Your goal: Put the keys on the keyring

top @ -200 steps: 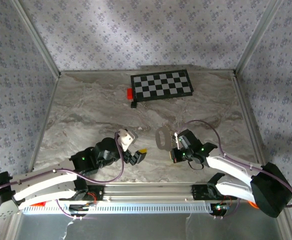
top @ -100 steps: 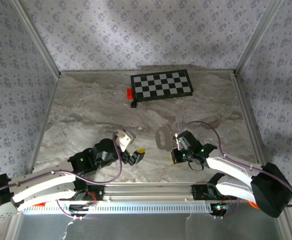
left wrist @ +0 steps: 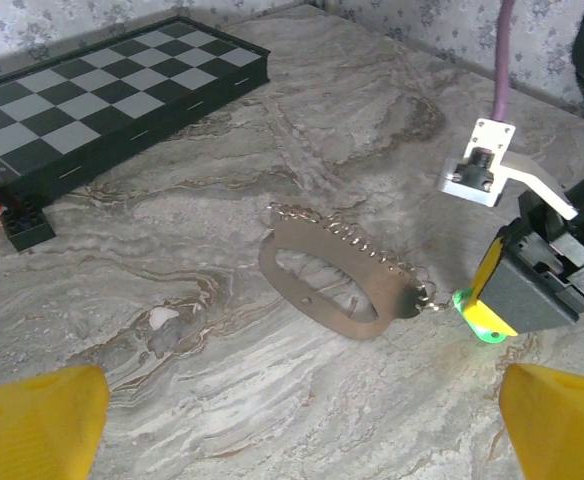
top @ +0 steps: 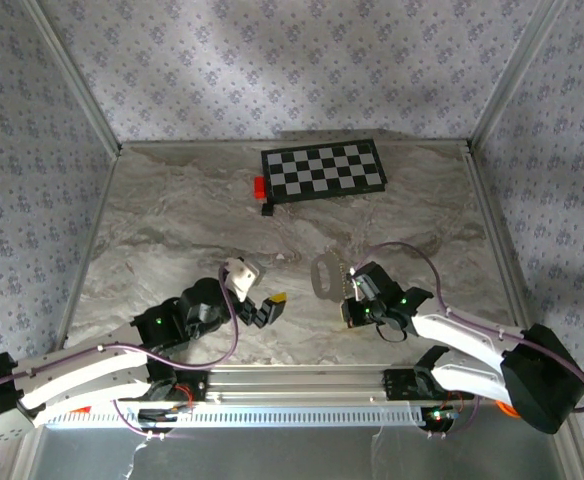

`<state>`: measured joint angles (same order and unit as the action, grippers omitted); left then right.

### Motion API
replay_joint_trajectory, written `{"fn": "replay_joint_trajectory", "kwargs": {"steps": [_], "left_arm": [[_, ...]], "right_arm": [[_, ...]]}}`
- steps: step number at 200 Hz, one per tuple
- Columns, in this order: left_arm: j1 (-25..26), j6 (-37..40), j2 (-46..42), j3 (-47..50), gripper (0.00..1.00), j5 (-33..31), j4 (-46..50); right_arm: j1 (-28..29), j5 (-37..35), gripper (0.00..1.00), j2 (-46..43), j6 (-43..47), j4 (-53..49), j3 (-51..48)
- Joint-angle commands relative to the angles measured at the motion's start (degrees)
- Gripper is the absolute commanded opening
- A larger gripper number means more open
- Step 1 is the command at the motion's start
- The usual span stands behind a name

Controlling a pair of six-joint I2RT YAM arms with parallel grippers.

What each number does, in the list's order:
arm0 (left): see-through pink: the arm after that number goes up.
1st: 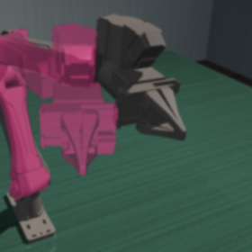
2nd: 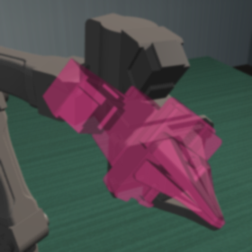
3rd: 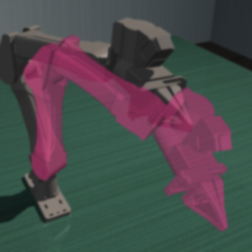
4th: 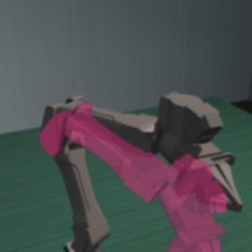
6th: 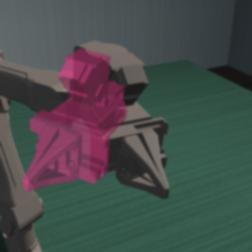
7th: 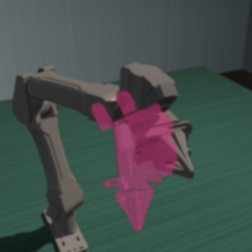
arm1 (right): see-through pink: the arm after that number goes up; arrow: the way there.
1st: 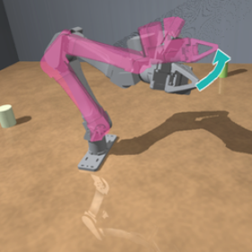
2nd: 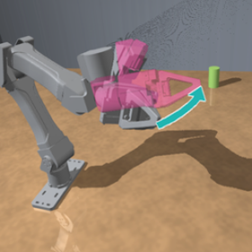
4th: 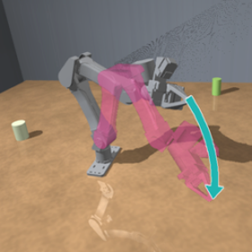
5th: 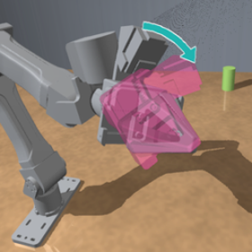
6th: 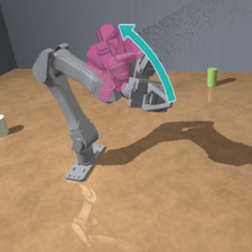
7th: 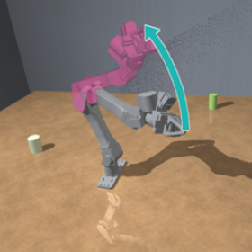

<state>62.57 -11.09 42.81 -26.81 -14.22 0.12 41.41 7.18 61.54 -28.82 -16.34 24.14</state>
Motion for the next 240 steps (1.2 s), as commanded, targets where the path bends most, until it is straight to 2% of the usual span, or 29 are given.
{"fn": "replay_joint_trajectory", "kwargs": {"steps": [1,64,112,127,152,179,210,240], "left_arm": [[-0.5,-1.9,-0.6,-0.9,1.0,-2.1,0.6],[-1.2,-4.3,0.2,-1.7,1.0,-6.7,2.4],[-2.1,-7.3,0.0,-1.8,1.0,-11.9,4.1],[-2.5,-7.9,0.1,-2.0,1.0,-14.9,6.1],[-5.0,-10.3,0.9,-3.1,1.0,-20.6,10.6],[-9.7,-11.8,1.1,-3.0,1.0,-20.9,12.5],[-16.3,-13.9,1.8,-3.4,1.0,-19.7,15.9],[-23.1,-15.6,2.1,-3.3,1.0,-17.1,16.8]], "right_arm": [[0.4,-2.0,0.14,-1.8,-0.7,-2.4,0.1],[0.5,-3.9,0.3,-5.3,-0.7,-5.4,1.6],[0.4,-12.2,0.43,-12.8,0.9,-13.2,5.7],[0.1,-14.1,0.51,-16.0,2.0,-15.2,6.2],[-2.2,-16.1,0.7,-20.3,4.6,-14.8,6.6],[-6.3,-17.4,1.0,-21.4,8.7,-14.8,8.5],[-12.0,-14.5,1.0,-21.5,11.8,-12.7,10.3],[-16.9,-16.8,1.0,-21.5,11.5,-10.9,11.1]]}}
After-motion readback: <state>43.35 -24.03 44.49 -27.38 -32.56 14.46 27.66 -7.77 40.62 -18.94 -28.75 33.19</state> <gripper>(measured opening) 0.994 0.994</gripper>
